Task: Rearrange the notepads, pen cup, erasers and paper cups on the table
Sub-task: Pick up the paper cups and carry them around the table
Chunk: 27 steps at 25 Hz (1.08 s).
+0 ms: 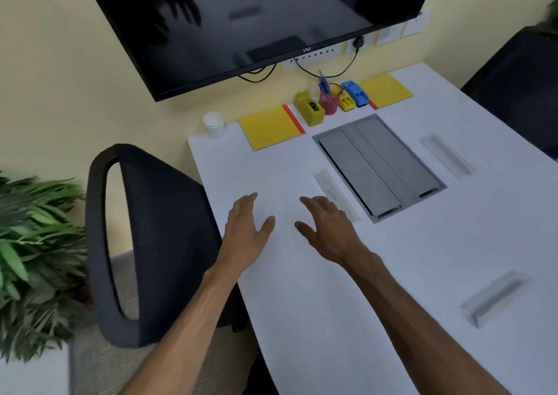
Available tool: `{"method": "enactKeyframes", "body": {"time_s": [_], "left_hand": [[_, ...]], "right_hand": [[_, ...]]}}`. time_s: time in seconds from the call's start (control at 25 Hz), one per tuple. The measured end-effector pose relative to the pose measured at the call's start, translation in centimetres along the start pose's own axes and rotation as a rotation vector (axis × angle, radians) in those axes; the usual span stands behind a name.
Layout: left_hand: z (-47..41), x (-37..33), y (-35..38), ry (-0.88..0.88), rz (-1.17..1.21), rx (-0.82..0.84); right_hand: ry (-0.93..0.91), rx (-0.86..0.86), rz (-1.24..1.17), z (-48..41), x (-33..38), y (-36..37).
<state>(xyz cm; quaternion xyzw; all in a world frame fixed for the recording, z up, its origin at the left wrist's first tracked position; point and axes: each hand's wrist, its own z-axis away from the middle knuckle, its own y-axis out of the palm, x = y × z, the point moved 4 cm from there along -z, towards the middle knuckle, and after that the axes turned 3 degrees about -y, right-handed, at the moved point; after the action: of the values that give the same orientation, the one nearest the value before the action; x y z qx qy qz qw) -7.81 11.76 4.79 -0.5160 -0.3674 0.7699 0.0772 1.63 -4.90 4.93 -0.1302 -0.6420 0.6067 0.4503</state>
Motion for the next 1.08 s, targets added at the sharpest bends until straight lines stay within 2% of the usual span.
{"method": "enactKeyframes", "body": {"time_s": [0.32,0.6,0.84,1.08], "left_hand": [[-14.6,6.6,2.0,-0.233,0.232,-0.072],[-25.6,12.0,2.3,-0.226,0.255,-0.237],[-31.9,15.3,2.1,-0.204,0.206,-0.390],[-37.9,16.2,2.1,-0.202,0.282,-0.505]], "right_hand": [[0.051,0.073,-0.012,-16.7,-2.1,7.0],[-0.005,0.106,0.085,-28.2,-3.1,16.0],[-0.025,-0.005,0.188,-32.9,-3.2,19.8],[-0.009,-0.061,0.266,-33.1,-3.3,20.7]]}}
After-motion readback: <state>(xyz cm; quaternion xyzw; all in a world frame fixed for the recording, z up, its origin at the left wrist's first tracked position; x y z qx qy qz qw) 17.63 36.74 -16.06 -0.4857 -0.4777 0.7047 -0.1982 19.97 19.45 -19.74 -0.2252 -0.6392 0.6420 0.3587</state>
